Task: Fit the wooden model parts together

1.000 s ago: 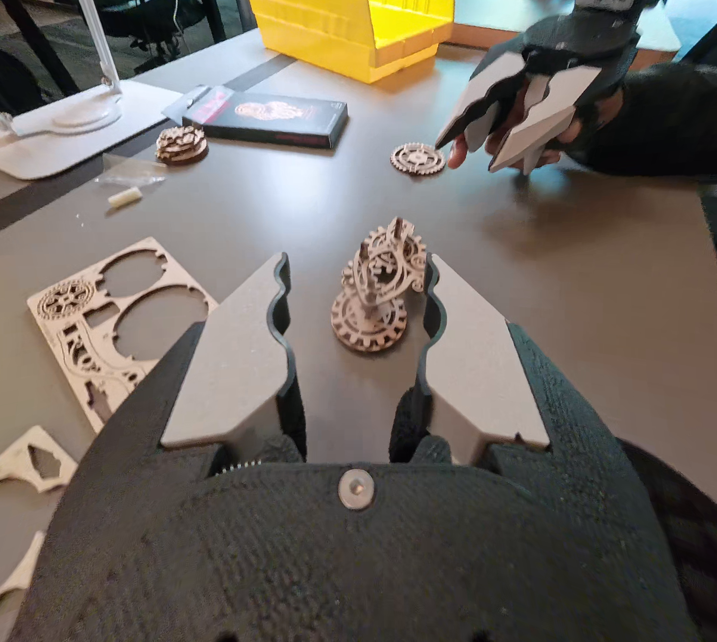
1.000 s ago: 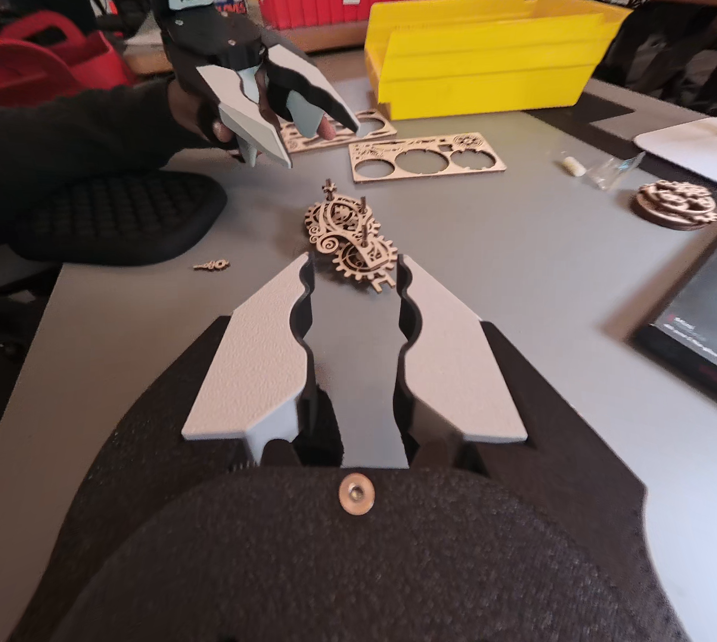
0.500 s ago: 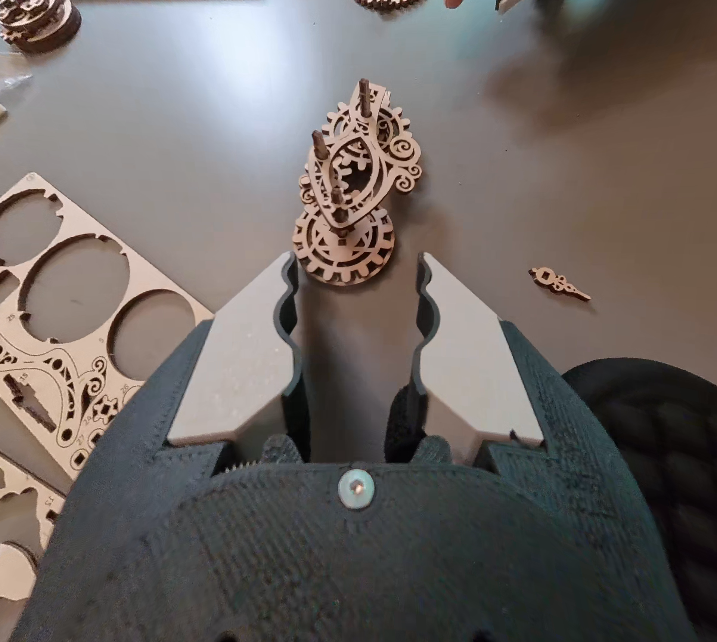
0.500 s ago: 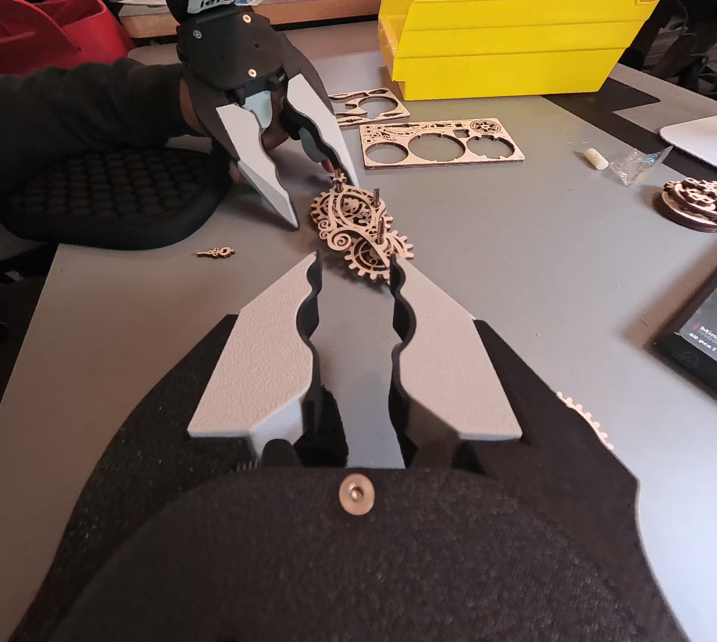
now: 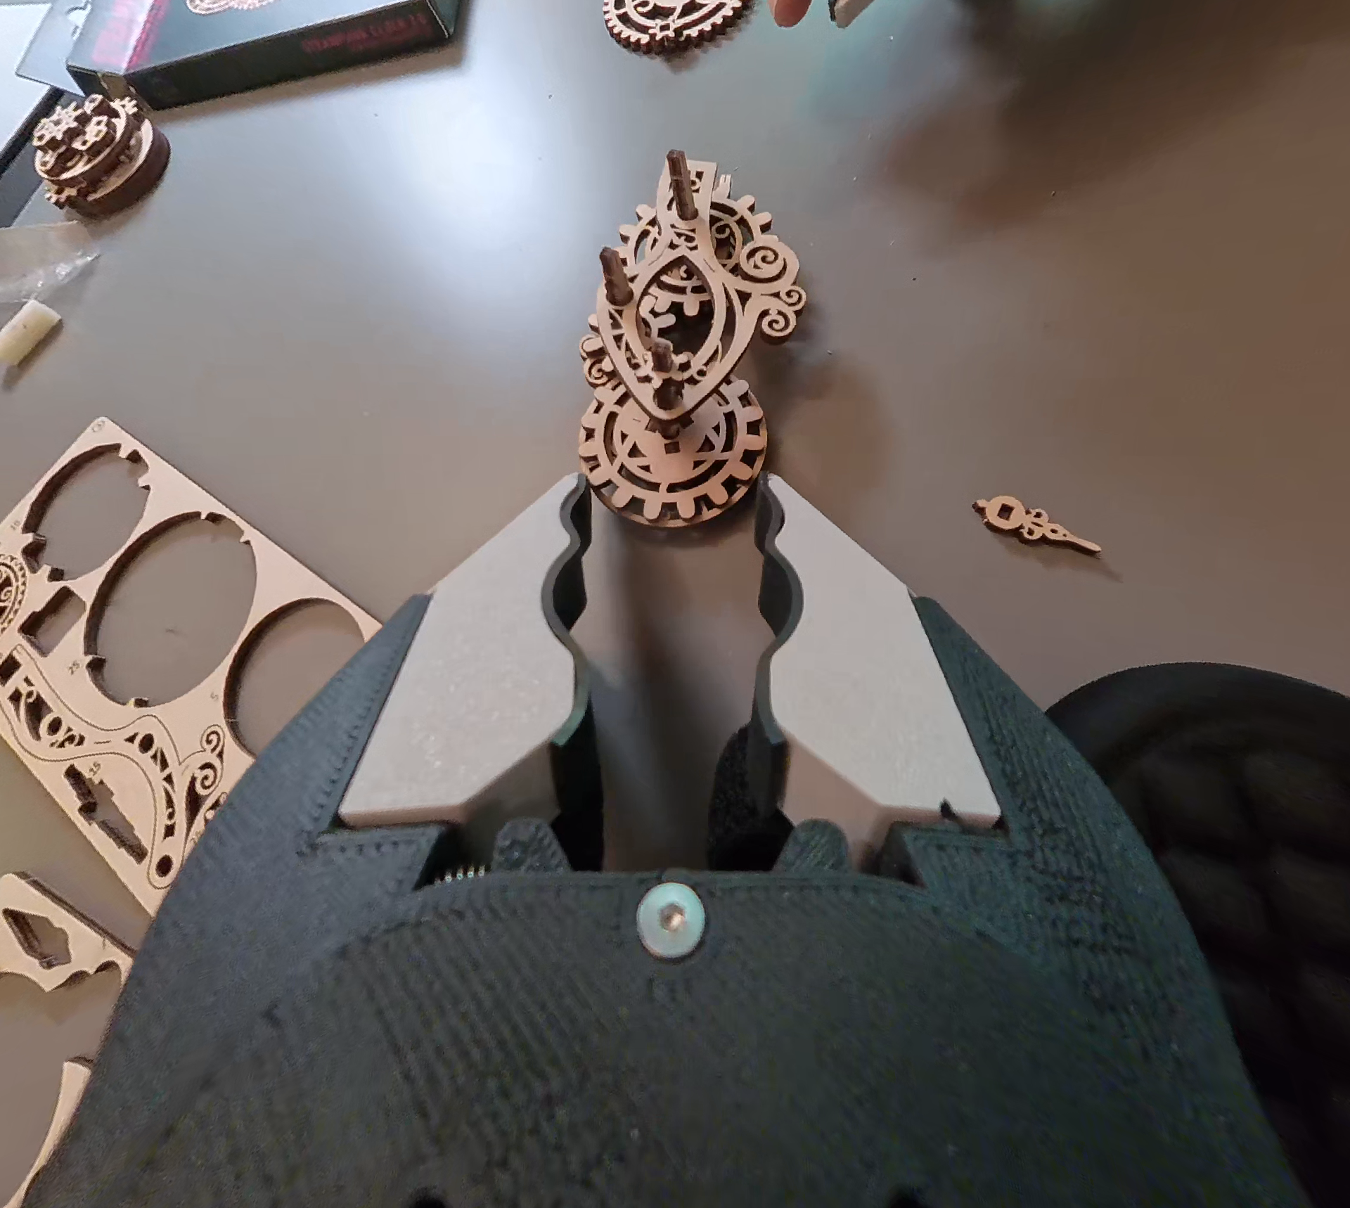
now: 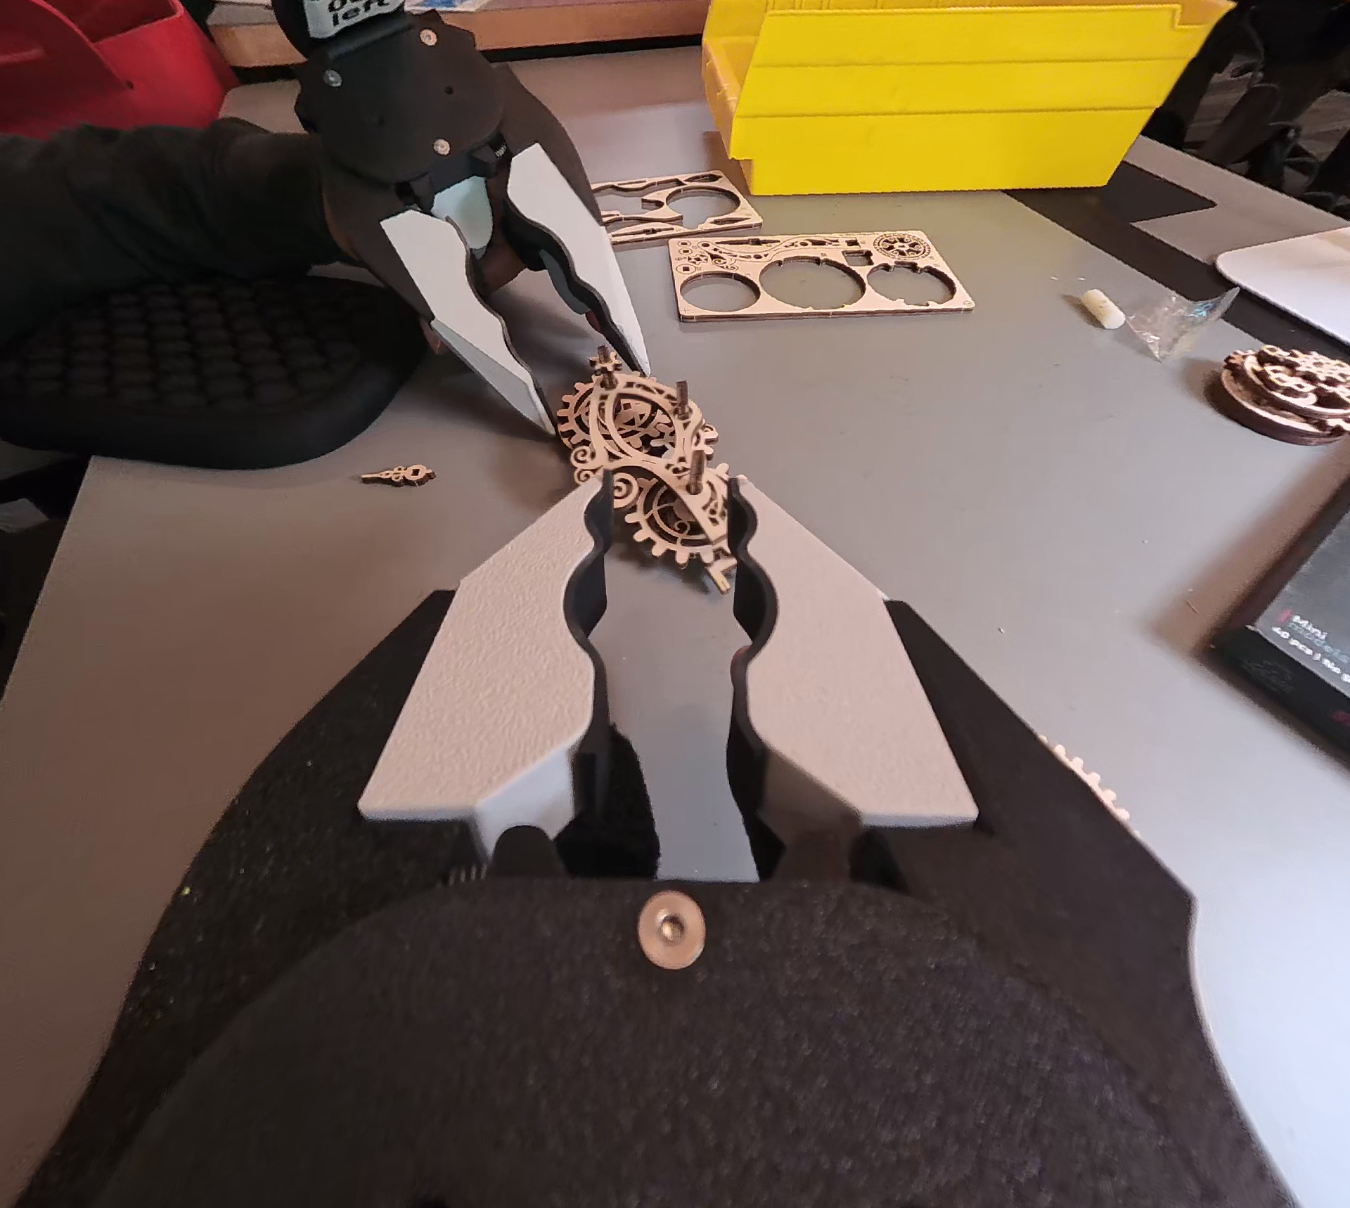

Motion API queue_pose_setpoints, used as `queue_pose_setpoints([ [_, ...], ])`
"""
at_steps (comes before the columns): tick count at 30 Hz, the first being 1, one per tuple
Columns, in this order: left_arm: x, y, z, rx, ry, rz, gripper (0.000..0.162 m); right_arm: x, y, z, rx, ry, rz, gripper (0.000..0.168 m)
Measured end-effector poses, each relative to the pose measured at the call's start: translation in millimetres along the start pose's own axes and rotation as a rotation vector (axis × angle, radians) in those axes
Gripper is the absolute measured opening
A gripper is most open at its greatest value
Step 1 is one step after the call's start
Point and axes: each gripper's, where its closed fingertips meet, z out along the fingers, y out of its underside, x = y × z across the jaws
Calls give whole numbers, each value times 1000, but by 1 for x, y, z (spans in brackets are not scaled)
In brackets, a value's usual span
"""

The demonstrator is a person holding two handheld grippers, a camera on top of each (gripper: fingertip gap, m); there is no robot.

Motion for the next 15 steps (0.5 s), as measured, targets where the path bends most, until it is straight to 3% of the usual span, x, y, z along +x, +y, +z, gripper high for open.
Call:
queue_pose_setpoints([
  [8,-2,-6,6,2,-42,11,44,-3,2,3,-19,5,-58,29],
  [15,-7,-20,17,-25,-29,-85,43,-2,-15,2,0,98,-240,29],
])
